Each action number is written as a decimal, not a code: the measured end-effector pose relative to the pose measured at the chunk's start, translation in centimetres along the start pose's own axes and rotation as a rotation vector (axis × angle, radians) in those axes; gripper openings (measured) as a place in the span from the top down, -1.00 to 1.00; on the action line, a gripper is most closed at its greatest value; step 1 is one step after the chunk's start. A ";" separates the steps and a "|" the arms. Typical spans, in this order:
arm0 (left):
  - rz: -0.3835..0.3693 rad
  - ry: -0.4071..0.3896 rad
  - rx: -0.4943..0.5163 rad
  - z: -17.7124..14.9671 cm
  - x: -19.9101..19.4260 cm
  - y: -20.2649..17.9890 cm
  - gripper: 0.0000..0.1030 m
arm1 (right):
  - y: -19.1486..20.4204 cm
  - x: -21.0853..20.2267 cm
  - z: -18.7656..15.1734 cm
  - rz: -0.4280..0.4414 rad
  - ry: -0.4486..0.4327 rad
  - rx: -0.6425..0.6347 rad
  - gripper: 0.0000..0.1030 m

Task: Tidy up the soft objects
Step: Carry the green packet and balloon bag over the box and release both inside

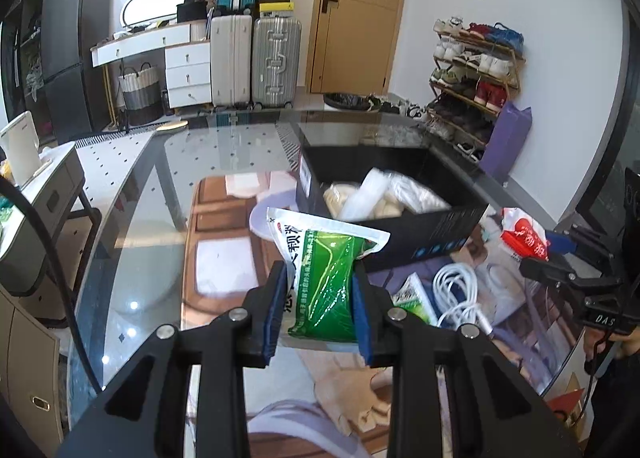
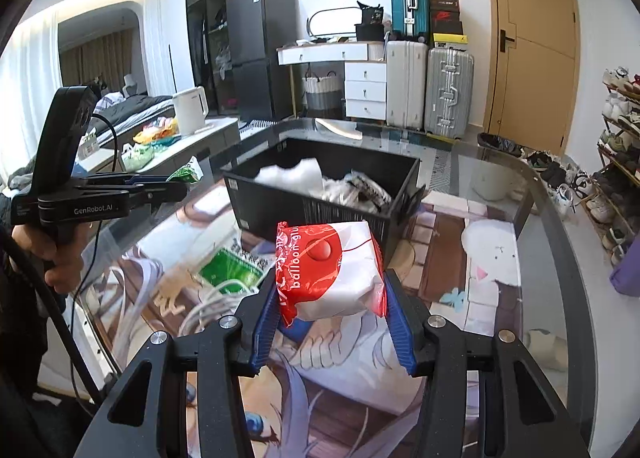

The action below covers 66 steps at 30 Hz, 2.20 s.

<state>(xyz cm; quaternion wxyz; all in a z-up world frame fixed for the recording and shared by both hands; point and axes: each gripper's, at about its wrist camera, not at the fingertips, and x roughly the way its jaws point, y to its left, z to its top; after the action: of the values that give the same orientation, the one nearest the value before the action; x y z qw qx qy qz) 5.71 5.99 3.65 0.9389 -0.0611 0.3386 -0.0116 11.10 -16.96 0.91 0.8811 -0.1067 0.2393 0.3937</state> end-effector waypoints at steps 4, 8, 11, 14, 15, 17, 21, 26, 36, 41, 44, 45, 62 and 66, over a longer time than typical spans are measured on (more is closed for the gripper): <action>-0.003 -0.023 0.002 1.2 -0.1 -0.4 0.44 | -0.2 -0.1 1.2 0.002 -0.017 0.022 0.04; -0.001 -0.037 0.010 2.4 0.1 -0.9 0.44 | -0.5 0.2 2.3 -0.007 -0.027 0.030 0.04; -0.002 -0.042 0.007 3.3 0.5 -1.0 0.44 | -0.8 0.5 3.1 -0.011 -0.033 0.036 0.04; -0.007 -0.043 0.004 4.0 1.3 -1.1 0.44 | -1.1 0.9 3.8 -0.017 -0.032 0.040 0.04; -0.007 -0.043 0.004 4.1 1.4 -1.1 0.44 | -1.2 1.1 3.9 -0.015 -0.031 0.040 0.04; -0.009 -0.042 0.004 4.5 1.9 -1.1 0.44 | -1.5 1.4 4.2 -0.014 -0.031 0.043 0.04; -0.011 -0.032 0.006 5.1 2.8 -1.1 0.44 | -1.8 2.0 4.7 -0.011 -0.027 0.037 0.04; -0.016 -0.019 0.008 5.6 4.1 -1.2 0.44 | -2.2 3.0 5.3 -0.011 -0.018 0.035 0.04; -0.035 0.008 0.023 6.4 6.8 -2.2 0.43 | -3.8 5.2 6.3 -0.029 0.002 0.063 0.04; -0.033 0.017 0.033 6.7 7.8 -2.6 0.43 | -3.9 6.4 7.0 -0.029 0.006 0.055 0.04; -0.032 0.023 0.029 6.8 8.3 -2.5 0.43 | -4.1 7.0 7.4 -0.024 0.012 0.056 0.04; -0.030 0.024 0.028 6.8 8.4 -2.5 0.43 | -4.1 7.3 7.5 -0.021 0.014 0.055 0.04; -0.027 0.042 0.060 7.0 9.8 -3.5 0.41 | -4.2 9.5 8.8 -0.033 0.030 0.024 0.04; -0.033 0.047 0.063 7.1 9.8 -3.6 0.35 | -4.4 9.8 9.1 -0.035 0.031 0.024 0.00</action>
<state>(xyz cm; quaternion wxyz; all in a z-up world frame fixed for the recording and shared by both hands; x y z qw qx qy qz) 17.88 2.60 3.29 0.9318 -0.0370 0.3589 -0.0392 23.08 -10.16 3.82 0.8853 -0.1066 0.2555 0.3737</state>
